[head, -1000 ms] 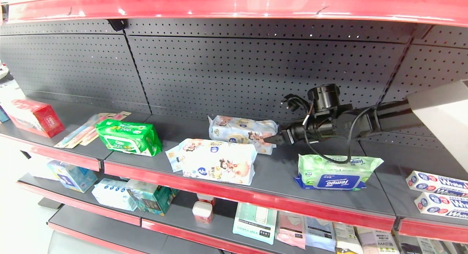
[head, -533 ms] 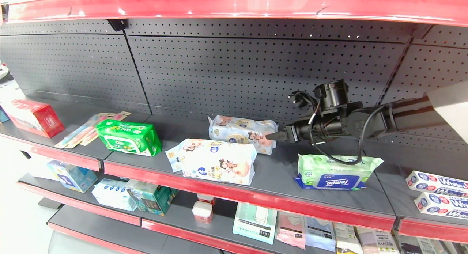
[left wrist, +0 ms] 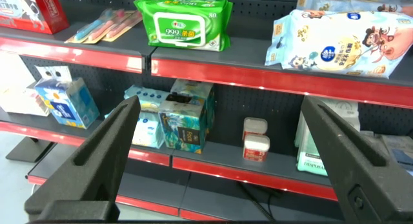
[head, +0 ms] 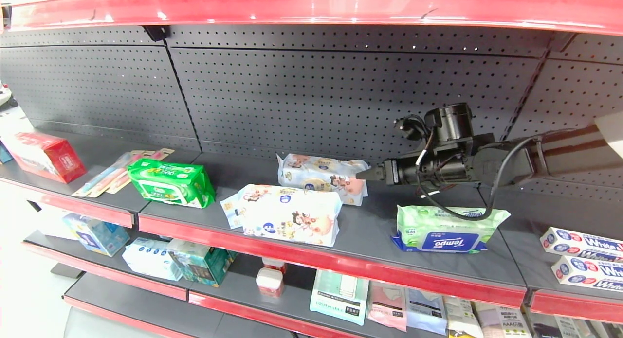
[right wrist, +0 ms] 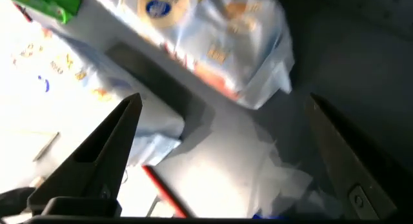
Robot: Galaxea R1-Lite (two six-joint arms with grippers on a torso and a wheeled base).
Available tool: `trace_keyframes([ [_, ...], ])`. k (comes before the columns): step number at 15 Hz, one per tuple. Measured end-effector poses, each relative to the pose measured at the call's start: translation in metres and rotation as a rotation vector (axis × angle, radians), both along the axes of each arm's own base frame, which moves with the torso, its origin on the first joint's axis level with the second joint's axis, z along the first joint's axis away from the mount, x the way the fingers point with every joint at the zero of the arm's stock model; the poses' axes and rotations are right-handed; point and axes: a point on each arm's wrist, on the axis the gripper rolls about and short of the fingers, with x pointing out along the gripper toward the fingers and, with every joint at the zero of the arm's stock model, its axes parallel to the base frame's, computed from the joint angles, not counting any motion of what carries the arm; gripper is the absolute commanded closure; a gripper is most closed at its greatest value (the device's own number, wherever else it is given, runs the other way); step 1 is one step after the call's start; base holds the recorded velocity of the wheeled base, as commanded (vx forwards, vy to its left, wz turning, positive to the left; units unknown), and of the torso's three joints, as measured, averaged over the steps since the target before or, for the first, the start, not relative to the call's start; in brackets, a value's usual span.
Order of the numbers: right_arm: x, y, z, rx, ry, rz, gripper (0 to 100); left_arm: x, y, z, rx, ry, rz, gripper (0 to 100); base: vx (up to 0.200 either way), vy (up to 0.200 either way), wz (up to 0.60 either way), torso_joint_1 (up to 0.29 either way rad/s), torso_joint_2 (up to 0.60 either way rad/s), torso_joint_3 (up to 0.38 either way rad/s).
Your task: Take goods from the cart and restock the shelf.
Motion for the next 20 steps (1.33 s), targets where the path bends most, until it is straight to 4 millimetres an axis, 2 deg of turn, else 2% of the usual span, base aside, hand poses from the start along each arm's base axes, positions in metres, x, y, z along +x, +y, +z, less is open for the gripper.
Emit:
trace_keyframes([
  [6, -0.023, 0.023, 0.002, 0.063, 0.064, -0.02, 0, 0.0, 0.0, 0.0, 0.0, 0.0, 0.0, 0, 0.0, 0.0, 0.0, 0.0, 0.0, 0.0],
  [11, -0.038, 0.034, -0.002, 0.117, 0.149, -0.035, 0, 0.0, 0.0, 0.0, 0.0, 0.0, 0.0, 0, 0.0, 0.0, 0.0, 0.0, 0.0, 0.0],
  [17, -0.024, 0.03, 0.005, 0.265, 0.239, -0.165, 0, 0.0, 0.0, 0.0, 0.0, 0.0, 0.0, 0, 0.0, 0.0, 0.0, 0.0, 0.0, 0.0],
  [20, -0.014, 0.032, 0.001, 0.298, 0.266, -0.161, 0, 0.0, 0.0, 0.0, 0.0, 0.0, 0.0, 0, 0.0, 0.0, 0.0, 0.0, 0.0, 0.0],
])
